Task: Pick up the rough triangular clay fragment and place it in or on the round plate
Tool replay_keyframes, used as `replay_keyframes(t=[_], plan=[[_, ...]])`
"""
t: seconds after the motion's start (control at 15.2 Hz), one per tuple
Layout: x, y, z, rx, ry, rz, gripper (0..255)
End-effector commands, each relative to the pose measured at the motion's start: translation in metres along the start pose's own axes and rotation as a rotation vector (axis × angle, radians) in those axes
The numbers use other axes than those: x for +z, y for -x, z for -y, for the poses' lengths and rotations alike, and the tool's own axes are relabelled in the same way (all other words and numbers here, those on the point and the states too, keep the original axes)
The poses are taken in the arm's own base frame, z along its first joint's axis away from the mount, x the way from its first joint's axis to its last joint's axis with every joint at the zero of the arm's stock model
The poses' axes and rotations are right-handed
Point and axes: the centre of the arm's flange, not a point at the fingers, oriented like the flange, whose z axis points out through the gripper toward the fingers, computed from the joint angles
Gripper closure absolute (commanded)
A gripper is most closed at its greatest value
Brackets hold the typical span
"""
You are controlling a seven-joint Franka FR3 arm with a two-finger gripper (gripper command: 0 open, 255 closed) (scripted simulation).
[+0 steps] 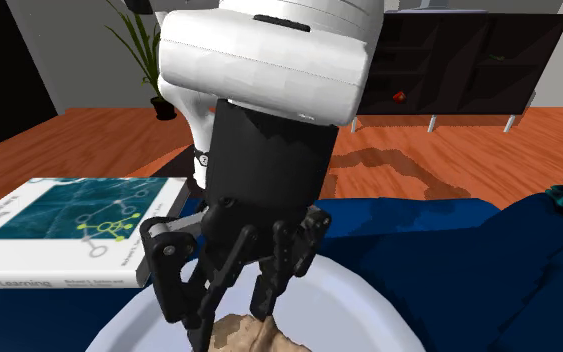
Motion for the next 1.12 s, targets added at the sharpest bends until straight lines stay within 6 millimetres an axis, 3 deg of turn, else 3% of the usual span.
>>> replay_keyframes(t=[0.0,0.26,0.53,1.06], plan=[[0.008,0.002,0.0,0.0,-0.005,0.019,0],[0.01,0.001,-0.001,0.0,-0.004,0.019,0],[-0.04,0.0,-0.001,0.0,-0.004,0.019,0],[-0.04,0.0,-0.001,0.0,-0.004,0.019,0]])
